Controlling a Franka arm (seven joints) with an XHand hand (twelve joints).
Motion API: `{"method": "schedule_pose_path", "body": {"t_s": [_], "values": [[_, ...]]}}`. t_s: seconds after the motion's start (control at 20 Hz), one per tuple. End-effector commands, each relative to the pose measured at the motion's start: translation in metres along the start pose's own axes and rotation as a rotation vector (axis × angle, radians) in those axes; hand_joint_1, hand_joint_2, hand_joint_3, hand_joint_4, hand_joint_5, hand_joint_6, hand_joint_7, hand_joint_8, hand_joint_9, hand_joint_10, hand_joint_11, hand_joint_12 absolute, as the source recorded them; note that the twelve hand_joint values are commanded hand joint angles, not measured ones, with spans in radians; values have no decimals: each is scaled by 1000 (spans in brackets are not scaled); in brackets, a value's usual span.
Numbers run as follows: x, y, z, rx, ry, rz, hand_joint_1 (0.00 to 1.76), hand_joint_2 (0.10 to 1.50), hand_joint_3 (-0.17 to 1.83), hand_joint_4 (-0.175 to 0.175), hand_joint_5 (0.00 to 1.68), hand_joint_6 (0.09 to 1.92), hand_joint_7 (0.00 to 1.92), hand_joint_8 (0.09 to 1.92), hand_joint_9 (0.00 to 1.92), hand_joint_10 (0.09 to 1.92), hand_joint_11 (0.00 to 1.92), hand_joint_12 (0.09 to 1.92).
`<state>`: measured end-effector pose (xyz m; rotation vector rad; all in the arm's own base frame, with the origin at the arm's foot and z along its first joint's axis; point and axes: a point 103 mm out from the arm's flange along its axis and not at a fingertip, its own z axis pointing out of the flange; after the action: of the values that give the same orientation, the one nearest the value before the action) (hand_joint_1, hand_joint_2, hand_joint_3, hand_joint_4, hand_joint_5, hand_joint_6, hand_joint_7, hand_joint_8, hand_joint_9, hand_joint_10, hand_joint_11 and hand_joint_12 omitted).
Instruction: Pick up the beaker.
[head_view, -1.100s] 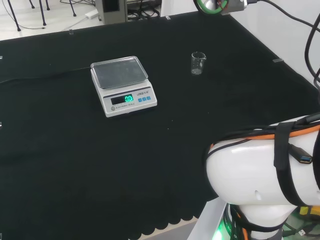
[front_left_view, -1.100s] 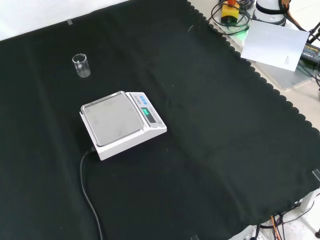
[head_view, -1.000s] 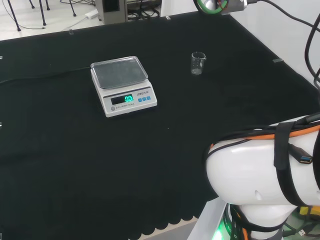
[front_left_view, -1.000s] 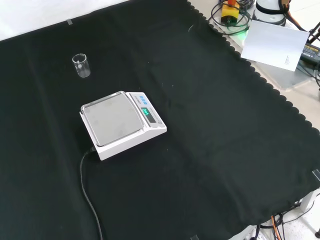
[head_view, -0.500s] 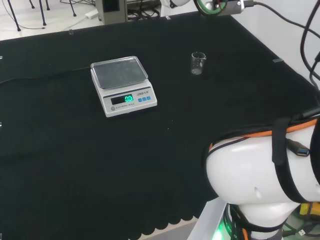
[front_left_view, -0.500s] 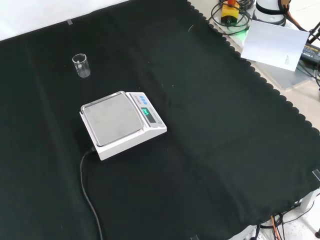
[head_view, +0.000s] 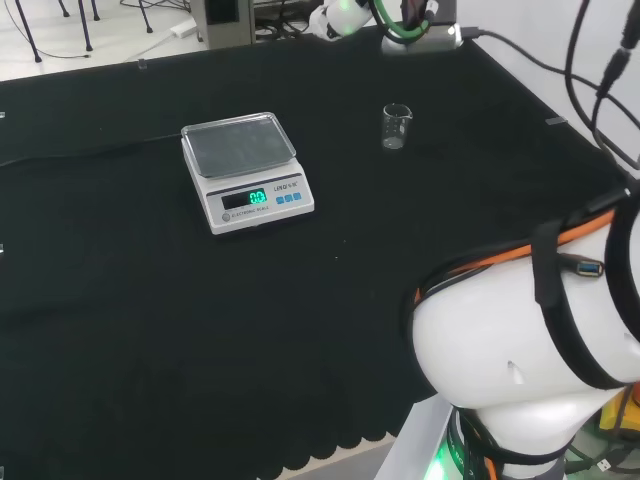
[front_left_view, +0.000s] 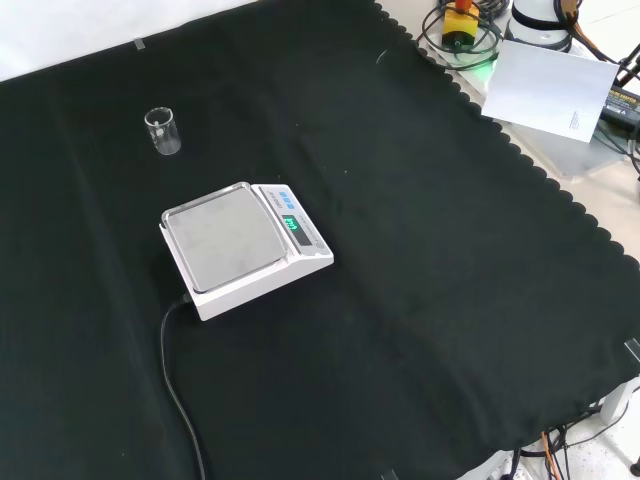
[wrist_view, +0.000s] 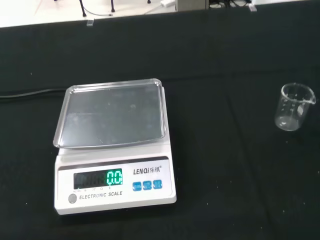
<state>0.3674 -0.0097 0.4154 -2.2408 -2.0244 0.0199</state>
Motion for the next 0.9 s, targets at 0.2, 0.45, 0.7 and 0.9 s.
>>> {"method": "schedule_pose_path", "body": {"t_s": [0.2, 0.45, 0.7, 0.9], "values": [[-26, 46, 48, 32, 32, 47, 690, 789, 521, -72, 329, 663, 262, 836, 394, 902, 89, 1483], [-46, 67, 72, 33, 68, 79, 698, 792, 515, -76, 340, 710, 268, 837, 396, 902, 96, 1478], [-74, 93, 94, 54, 150, 106, 715, 792, 512, -81, 354, 743, 275, 840, 397, 902, 102, 1477], [-85, 111, 104, 62, 140, 115, 722, 790, 511, -84, 359, 762, 279, 842, 397, 903, 109, 1477]]}}
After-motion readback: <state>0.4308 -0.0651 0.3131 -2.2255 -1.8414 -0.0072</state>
